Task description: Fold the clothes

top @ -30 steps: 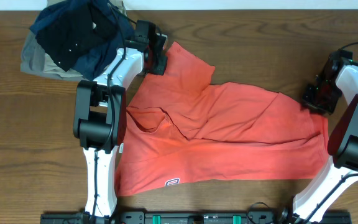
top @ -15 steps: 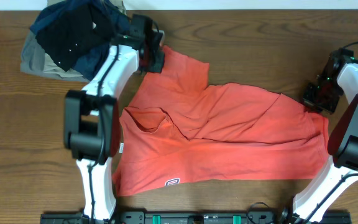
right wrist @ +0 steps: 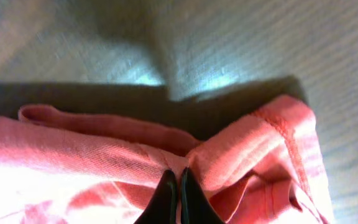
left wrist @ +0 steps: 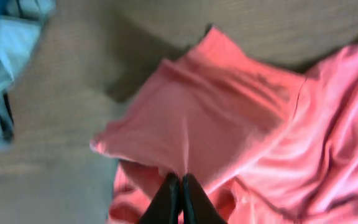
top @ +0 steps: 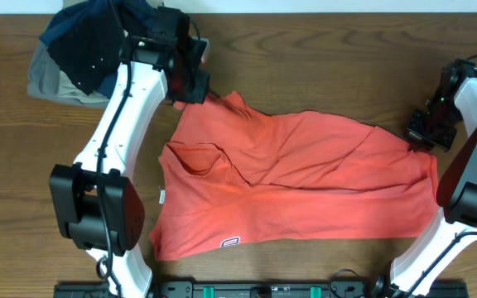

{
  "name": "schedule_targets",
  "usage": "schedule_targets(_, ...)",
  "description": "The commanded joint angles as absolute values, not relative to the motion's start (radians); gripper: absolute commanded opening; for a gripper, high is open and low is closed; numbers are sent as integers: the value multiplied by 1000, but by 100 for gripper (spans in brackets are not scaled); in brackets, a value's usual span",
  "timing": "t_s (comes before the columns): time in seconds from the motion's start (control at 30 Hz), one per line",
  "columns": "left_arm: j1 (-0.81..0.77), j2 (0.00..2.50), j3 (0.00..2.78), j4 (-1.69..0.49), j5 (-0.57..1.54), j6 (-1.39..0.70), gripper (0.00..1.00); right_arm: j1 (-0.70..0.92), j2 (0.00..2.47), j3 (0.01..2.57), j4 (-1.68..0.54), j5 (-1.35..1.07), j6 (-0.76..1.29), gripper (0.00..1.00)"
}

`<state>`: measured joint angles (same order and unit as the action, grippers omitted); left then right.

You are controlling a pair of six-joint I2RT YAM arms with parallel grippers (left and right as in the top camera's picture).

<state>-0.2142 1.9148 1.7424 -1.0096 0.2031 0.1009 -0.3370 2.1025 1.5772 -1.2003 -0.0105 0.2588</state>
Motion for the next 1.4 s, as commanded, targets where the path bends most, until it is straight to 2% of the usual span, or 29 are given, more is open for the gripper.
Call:
schedule_targets(0.0, -213, 1900, 1745, -1067, 197, 91, 6, -323, 2064, 1595, -1221, 2, 282, 1)
schedule_targets(0.17, -194, 1888, 1745, -1192, 197, 72, 6, -330, 2041, 1595, -1263, 77, 346, 1)
schedule_targets(0.63, -162, 1811, 1737, -1411, 243, 78, 6, -361, 1888, 1564, -1322, 87, 363, 1)
schedule_targets(0.9, -149, 1810, 1660, -1472, 242, 78, 6, -367, 1844, 1480, -1324, 151, 414, 1)
schedule_targets(1.2, -142, 1810, 1507, -1438, 243, 77, 6, -366, 1844, 1374, -1280, 150, 414, 3)
schedule_targets(1.27, -142, 1810, 1482, -1433, 243, 77, 6, -366, 1844, 1347, -1271, 150, 414, 15)
schedule_targets(1.3, -142, 1810, 1473, -1430, 243, 77, 6, -366, 1844, 1338, -1264, 150, 414, 25)
schedule_targets(1.33, -142, 1810, 1466, -1427, 243, 77, 6, -366, 1844, 1330, -1252, 150, 414, 48)
schedule_targets(1.37, -142, 1810, 1460, -1423, 243, 77, 6, -366, 1844, 1329, -1244, 150, 414, 75)
